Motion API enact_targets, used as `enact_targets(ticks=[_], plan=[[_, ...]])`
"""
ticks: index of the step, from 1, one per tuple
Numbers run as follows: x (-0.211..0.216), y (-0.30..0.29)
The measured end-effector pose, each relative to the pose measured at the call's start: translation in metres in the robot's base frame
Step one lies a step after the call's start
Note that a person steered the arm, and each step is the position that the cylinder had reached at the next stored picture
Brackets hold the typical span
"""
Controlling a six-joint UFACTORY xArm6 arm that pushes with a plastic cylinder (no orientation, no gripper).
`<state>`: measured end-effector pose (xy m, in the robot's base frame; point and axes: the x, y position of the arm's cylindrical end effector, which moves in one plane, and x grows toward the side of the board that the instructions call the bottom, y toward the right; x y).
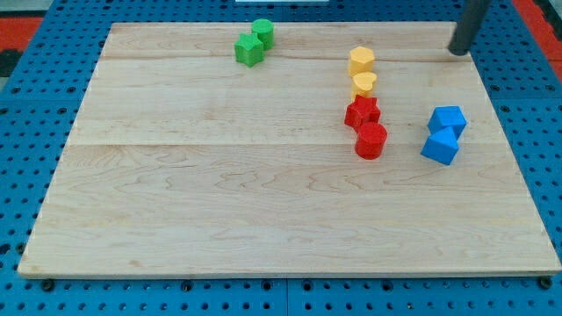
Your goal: Slide the yellow hexagon below the red circle
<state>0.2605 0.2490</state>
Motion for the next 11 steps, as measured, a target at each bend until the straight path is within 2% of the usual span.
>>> enact_targets(ticks=[3, 4, 5, 7, 8, 9, 11], plan=[[0.040, -0.174], [0.006, -0.199], [0.012, -0.215], [0.111, -0.267], [0.160, -0.279], [0.196, -0.256], [0.150, -0.246]])
